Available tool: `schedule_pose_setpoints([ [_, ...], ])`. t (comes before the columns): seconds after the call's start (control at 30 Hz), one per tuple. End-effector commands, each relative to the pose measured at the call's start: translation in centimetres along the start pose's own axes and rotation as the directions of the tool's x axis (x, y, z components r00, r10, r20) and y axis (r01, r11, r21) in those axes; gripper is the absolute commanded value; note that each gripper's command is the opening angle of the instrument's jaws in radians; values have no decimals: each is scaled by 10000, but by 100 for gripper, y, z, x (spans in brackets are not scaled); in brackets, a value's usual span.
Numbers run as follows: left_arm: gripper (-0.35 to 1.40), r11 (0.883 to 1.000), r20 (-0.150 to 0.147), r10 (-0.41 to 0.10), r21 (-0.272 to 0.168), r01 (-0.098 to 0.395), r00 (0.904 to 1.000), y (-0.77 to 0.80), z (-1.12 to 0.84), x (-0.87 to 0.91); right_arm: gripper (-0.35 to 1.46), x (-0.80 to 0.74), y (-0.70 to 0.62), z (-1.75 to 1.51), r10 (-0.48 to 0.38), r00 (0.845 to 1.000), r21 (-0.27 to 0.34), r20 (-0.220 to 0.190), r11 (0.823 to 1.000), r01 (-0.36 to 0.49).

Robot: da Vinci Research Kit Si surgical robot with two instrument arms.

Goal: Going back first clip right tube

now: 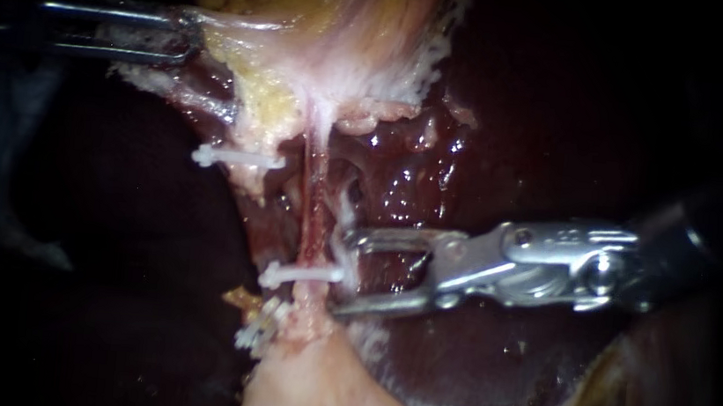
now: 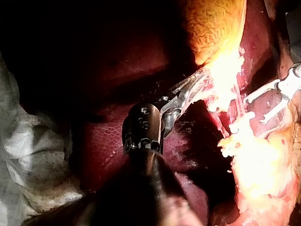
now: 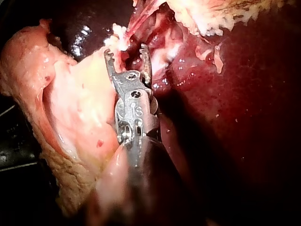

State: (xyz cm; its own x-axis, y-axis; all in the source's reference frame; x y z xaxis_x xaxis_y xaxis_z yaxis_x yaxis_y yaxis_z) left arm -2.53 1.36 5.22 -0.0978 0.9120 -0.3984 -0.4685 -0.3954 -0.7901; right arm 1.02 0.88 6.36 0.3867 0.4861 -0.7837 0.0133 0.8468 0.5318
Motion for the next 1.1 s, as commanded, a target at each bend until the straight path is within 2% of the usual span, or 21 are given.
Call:
schedule_pose_setpoints([
  [0.03, -35, 10000, -2, -1, 8, 1, 10000, 0, 0, 0, 50, 2, 1, -9, -109, 9999, -45, -4, 9999, 109],
  [0.2, -35, 10000, -2, -1, 8, 1, 10000, 0, 0, 0, 50, 9, 6, -55, -685, 9976, -175, 35, 9975, 686],
  [0.43, -35, 10000, -3, -1, 10, 1, 10000, 0, 1, 0, 50, 12, 10, -92, -947, 9955, -488, 101, 9943, 950],
  [0.7, -35, 10000, -32, 27, 49, -26, 10000, -3, 8, -4, 50, 8, 9, -101, -1011, 9948, -607, 131, 9930, 1017],
  [0.9, -35, 9998, -104, 102, 148, -100, 9999, -8, 27, -16, 50, 7, 7, -101, -1015, 9947, -608, 131, 9929, 1021],
  [1.1, -35, 9998, -71, 200, 63, -199, 9998, -14, 47, -31, 50, 7, 7, -101, -1016, 9947, -608, 131, 9929, 1022],
])
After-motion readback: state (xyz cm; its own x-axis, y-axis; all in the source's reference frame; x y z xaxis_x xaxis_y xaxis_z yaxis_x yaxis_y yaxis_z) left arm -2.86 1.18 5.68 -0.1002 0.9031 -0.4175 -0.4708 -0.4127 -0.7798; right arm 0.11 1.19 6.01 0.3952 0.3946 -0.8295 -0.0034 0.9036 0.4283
